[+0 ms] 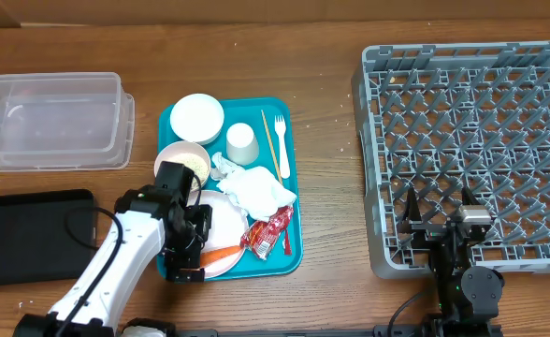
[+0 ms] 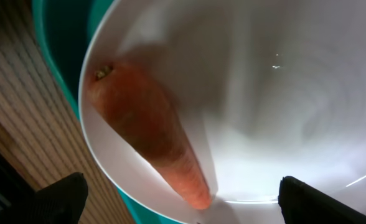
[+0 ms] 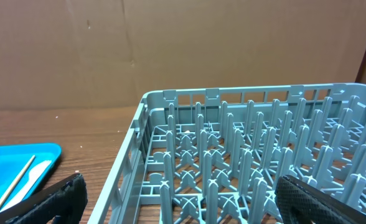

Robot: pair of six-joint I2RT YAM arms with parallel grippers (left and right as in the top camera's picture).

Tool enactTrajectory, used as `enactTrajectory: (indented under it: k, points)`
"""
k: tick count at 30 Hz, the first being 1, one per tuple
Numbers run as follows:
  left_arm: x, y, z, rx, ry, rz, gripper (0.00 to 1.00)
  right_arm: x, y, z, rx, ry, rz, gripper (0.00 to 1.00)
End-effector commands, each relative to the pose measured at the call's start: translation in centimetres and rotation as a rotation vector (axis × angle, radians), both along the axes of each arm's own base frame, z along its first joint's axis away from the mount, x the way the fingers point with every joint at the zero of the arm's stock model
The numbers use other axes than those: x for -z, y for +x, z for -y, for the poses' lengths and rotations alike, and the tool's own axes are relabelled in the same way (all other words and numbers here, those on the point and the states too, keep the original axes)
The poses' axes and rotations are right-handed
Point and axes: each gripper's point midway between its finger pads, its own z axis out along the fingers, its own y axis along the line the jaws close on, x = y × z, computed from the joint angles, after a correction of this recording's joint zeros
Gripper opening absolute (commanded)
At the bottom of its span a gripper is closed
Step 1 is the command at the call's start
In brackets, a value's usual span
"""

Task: Sort waste into correct bins and load items into the dishwasher
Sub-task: 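Close the left gripper on the orange carrot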

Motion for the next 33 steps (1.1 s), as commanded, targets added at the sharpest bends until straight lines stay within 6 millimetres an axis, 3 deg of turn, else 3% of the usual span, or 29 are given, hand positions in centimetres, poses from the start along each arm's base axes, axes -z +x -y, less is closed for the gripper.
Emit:
enactTrajectory:
  k: [1,9,14,20,21,23,27,33]
  points:
    - [1.0,-0.1,0.1,-0.02,0.009,-0.029,1.0,0.2,0.0,-0.2,-0.01,-0.003,0.005,1.0]
    - [2.9,-0.7,-0.1,-0.026,0.03,-0.115,1.0,0.2,0.0,-0.2,-0.01,-0.003,0.005,1.0]
    - [4.1,0.0,-0.3,-0.025,0.05,-0.114,1.0,0.2,0.0,-0.2,-0.01,-0.003,0.005,1.0]
    - [4.3,0.5,-0.3,-0.024,0.05,-0.096,1.0,0.2,0.0,-0.2,-0.01,-0.003,0.005,1.0]
    - [4.3,0.5,-0.3,-0.025,0.051,-0.097,0.96,0.2,0.0,-0.2,-0.01,-0.003,0.005,1.0]
    - [4.3,0.5,-0.3,-0.023,0.051,-0.098,0.74,0.2,0.0,-0.2,-0.01,-0.003,0.005,1.0]
    - [4.3,0.5,-0.3,0.012,0.046,-0.092,0.67,0.2,0.0,-0.2,-0.01,-0.003,0.005,1.0]
    - [4.3,0.5,-0.3,0.012,0.046,-0.091,0.49,0.2,0.0,-0.2,-0.01,-0.003,0.005,1.0]
